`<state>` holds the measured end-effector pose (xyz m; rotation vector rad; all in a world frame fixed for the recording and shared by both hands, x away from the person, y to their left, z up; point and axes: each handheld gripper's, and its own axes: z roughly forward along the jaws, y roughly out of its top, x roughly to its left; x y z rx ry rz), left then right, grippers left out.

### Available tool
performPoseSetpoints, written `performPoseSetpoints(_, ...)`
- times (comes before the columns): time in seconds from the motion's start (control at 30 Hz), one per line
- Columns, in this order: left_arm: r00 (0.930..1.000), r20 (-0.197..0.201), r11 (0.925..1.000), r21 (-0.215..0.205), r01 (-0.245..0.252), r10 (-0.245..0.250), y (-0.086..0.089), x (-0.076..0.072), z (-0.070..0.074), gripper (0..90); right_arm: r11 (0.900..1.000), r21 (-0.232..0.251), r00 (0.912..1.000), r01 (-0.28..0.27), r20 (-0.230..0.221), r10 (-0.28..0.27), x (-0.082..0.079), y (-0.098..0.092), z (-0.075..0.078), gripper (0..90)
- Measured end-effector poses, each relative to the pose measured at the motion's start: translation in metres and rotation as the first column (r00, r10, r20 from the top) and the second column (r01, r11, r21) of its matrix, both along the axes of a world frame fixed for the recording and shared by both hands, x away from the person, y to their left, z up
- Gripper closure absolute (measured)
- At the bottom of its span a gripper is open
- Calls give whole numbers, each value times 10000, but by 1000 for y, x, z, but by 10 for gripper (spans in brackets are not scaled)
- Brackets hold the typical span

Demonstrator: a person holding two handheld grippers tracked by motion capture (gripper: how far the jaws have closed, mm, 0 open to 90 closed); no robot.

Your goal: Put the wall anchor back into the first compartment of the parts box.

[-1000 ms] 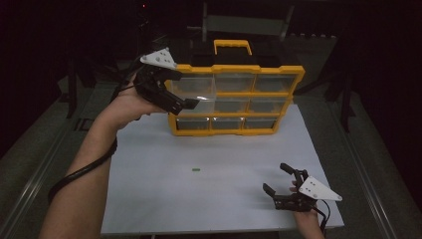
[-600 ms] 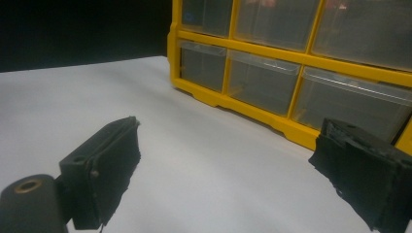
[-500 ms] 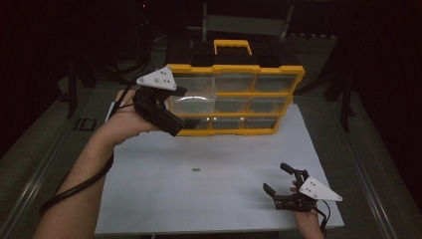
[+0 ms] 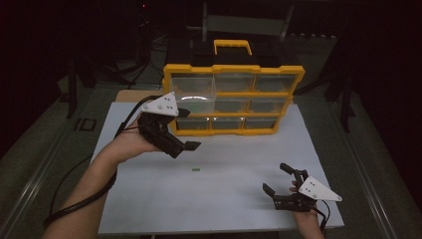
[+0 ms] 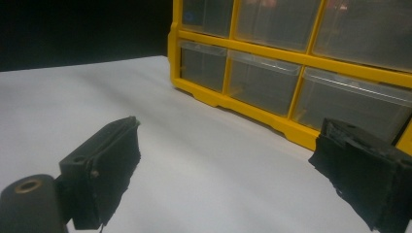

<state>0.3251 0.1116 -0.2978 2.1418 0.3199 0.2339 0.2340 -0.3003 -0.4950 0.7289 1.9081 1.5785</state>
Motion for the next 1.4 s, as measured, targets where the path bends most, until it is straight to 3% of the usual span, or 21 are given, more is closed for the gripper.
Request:
performPoseSetpoints(0.67, 9975, -436, 9979, 301, 574, -561, -12, 5, -63, 38, 10000, -12, 10000, -28, -40, 28, 0, -1, -1, 89)
performPoseSetpoints(1.1, 9959, -792, 9978, 453, 482, -446, -18, 17, -107, 53, 9999, -77, 9999, -98, -46, 98, 1, 0, -1, 89)
performPoseSetpoints(1.23, 9944, -1026, 9990, 342, 305, -268, -18, 21, -122, 96, 10000, -45, 9999, -79, -64, 79, 1, 0, -2, 89)
performPoseSetpoints(1.4, 9913, -1296, 9972, 684, 296, -206, -17, 25, -140, 141, 10000, -26, 9999, -57, -104, 57, 0, 1, -2, 89)
